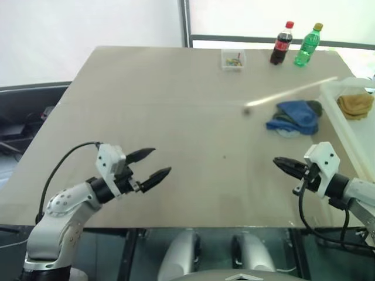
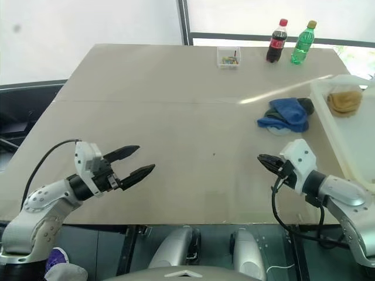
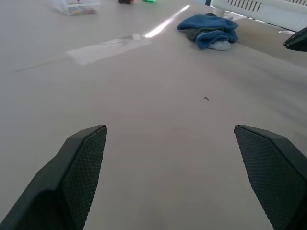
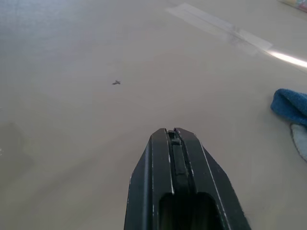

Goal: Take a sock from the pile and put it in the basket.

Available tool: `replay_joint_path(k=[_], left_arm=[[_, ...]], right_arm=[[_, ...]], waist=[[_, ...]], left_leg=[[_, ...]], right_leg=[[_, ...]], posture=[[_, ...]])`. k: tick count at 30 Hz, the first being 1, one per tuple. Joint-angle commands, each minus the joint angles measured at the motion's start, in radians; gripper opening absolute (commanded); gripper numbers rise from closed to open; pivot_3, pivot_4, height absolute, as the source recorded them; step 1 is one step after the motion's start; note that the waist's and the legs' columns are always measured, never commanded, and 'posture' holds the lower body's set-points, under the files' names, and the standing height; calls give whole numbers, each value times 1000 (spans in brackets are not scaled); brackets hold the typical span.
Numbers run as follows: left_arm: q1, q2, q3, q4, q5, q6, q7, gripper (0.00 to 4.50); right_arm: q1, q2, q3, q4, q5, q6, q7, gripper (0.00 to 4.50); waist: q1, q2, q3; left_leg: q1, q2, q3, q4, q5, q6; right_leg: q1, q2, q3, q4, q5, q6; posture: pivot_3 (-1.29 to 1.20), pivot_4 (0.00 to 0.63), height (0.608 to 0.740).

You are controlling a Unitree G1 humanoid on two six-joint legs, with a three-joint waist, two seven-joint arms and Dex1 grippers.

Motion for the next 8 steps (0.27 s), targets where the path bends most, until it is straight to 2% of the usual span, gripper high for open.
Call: replay_joint_path(k=[1,8], left_arm=[[24,7,37,-51,-28,6,11,4500],[47,14,40,-72,-41,28,19,4500]], right_arm=[[-3,5,3,3,-33,-58,16,37],[0,16,14,8,-68,-72,15,37]], waist=[[0,0,0],[0,-1,0]], left_leg=[[0,0,0,0,0,0],[-1,0,0,0,0,0]], right_leg=[[0,0,1,0,0,0],[0,0,2,0,0,0]], posture=[[0,150,729],[0,150,729]])
